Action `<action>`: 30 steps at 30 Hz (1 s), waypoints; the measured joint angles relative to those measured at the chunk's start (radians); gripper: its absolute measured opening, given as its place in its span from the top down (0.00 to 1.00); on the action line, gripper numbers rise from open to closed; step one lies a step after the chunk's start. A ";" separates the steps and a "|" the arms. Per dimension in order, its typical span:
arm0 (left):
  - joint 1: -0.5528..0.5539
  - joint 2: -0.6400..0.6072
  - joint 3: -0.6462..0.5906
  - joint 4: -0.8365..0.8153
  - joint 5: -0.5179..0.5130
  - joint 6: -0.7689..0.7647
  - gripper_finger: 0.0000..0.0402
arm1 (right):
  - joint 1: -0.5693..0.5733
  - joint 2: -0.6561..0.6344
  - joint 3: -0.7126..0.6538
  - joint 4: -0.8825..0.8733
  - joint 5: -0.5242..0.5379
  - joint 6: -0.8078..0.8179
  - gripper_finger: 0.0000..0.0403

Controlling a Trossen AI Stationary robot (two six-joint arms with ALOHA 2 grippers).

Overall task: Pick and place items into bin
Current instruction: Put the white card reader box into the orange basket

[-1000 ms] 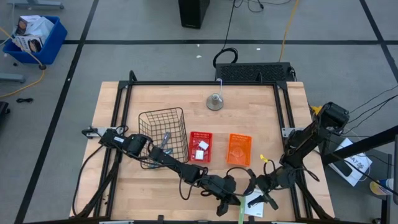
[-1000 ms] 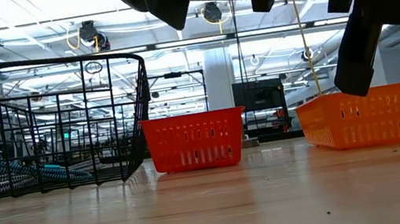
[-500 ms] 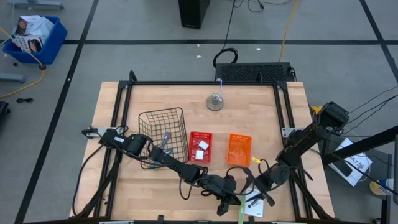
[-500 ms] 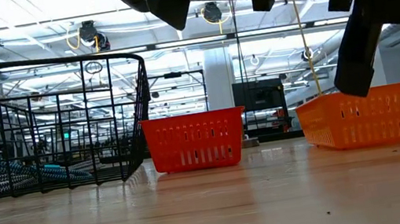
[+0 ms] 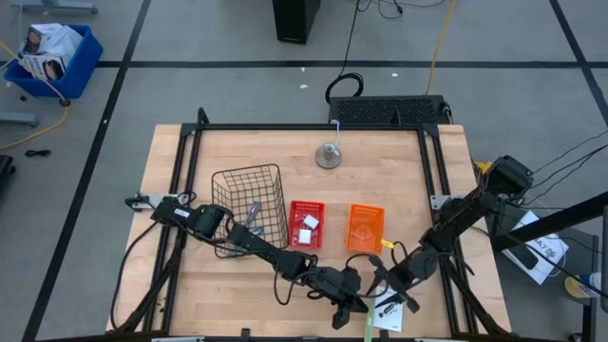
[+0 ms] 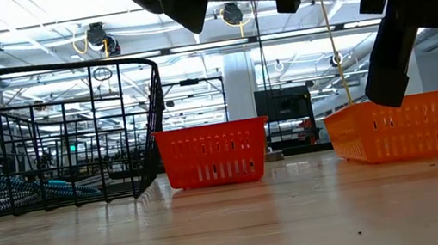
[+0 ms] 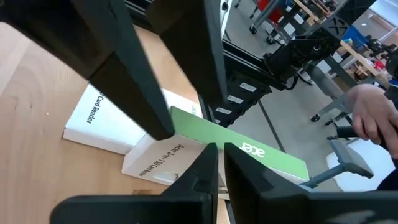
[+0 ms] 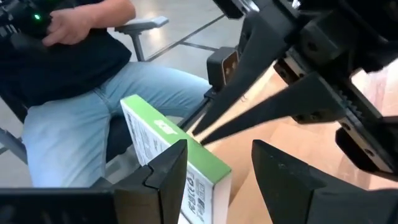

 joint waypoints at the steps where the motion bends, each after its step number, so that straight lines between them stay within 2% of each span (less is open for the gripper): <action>1: 0.000 0.000 0.000 0.000 0.000 0.000 0.92 | 0.000 0.000 0.000 -0.008 0.000 -0.005 0.57; 6: 0.000 0.000 0.000 0.000 0.000 0.000 0.92 | 0.000 0.000 0.000 -0.083 -0.004 -0.006 0.57; 18: 0.005 0.000 0.000 0.000 -0.017 -0.019 0.92 | 0.000 0.000 0.000 -0.080 -0.003 0.004 0.57; 22: 0.005 0.000 0.000 0.000 -0.017 -0.020 0.92 | 0.005 0.008 0.000 -0.030 0.001 0.004 0.57; 30: 0.005 0.000 0.000 0.000 -0.018 -0.023 0.92 | 0.005 0.149 0.000 0.092 -0.051 0.028 0.58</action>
